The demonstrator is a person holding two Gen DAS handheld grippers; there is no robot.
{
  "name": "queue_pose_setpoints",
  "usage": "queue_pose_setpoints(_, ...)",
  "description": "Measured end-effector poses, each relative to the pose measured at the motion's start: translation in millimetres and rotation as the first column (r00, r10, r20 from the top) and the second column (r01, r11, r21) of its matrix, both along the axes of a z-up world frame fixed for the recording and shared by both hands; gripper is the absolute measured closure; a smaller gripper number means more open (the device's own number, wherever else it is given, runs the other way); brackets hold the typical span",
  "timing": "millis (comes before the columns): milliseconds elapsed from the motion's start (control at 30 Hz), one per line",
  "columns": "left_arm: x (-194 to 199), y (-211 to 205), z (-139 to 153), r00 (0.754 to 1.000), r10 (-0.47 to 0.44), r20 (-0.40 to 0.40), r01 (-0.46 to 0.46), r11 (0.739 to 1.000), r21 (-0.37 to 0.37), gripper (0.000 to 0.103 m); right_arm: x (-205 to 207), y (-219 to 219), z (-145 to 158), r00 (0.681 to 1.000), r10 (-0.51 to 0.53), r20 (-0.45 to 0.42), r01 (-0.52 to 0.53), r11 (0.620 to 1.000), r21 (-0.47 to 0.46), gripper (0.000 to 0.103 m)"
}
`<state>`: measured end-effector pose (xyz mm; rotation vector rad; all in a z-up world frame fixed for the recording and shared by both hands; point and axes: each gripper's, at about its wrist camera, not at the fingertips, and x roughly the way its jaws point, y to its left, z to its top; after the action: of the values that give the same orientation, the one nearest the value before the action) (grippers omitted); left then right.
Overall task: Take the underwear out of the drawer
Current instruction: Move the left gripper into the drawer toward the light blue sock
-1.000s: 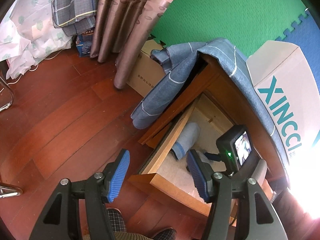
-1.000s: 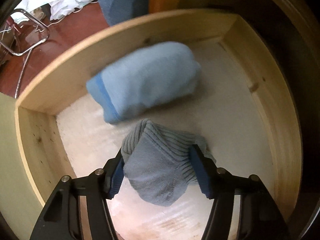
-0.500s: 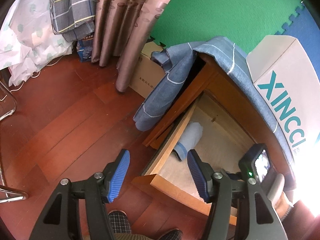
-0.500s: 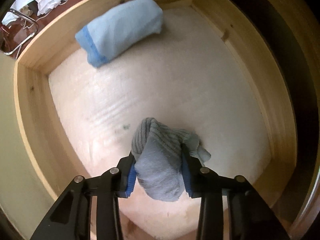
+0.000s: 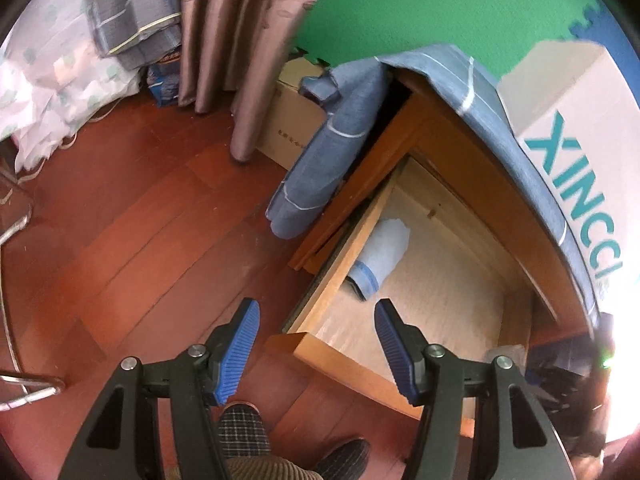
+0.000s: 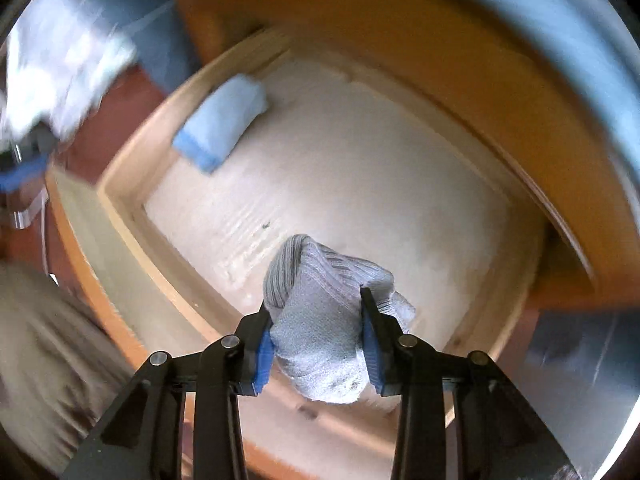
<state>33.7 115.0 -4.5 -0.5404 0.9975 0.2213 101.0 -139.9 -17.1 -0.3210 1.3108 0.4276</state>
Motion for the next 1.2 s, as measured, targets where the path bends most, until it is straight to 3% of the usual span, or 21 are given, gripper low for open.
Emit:
queue_pose_setpoints(133, 11, -19, 10, 0.995, -0.099, -0.005, 0.099, 0.991, 0.093, 0.042, -9, -23, 20, 0.982, -0.186, 0.018, 0.185, 0.981, 0.063, 0.068)
queue_pose_setpoints(233, 24, -37, 12, 0.979, -0.203, -0.016, 0.204, 0.967, 0.151, 0.042, -12, -36, 24, 0.957, -0.291, -0.012, 0.29, 0.949, 0.121, 0.068)
queue_pose_setpoints(333, 39, -57, 8, 0.943, -0.326, -0.062, 0.331, 0.921, 0.205, 0.042, -20, -49, 21, 0.932, -0.357, -0.062, 0.362, 0.915, 0.18, 0.068)
queue_pose_setpoints(433, 57, -75, 1, 0.9, -0.419, -0.12, 0.436, 0.868, 0.239, 0.042, -25, -55, 27, 0.912, -0.408, -0.041, 0.407, 0.889, 0.211, 0.068)
queue_pose_setpoints(700, 91, -106, -24, 0.824, -0.503, -0.259, 0.565, 0.756, 0.33, 0.042, -27, -67, 24, 0.882, -0.468, -0.052, 0.466, 0.854, 0.232, 0.068)
queue_pose_setpoints(833, 101, -124, -46, 0.757, -0.544, -0.362, 0.652, 0.665, 0.364, 0.042, -28, -69, 25, 0.879, -0.475, -0.041, 0.472, 0.854, 0.219, 0.068)
queue_pose_setpoints(1067, 106, -157, -74, 0.612, -0.62, -0.491, 0.79, 0.439, 0.429, 0.042, -23, -63, 14, 0.868, -0.492, -0.066, 0.493, 0.841, 0.222, 0.068)
queue_pose_setpoints(1200, 110, -169, -87, 0.551, -0.638, -0.538, 0.827, 0.328, 0.457, 0.042, -21, -65, 10, 0.857, -0.507, -0.086, 0.513, 0.829, 0.224, 0.068)
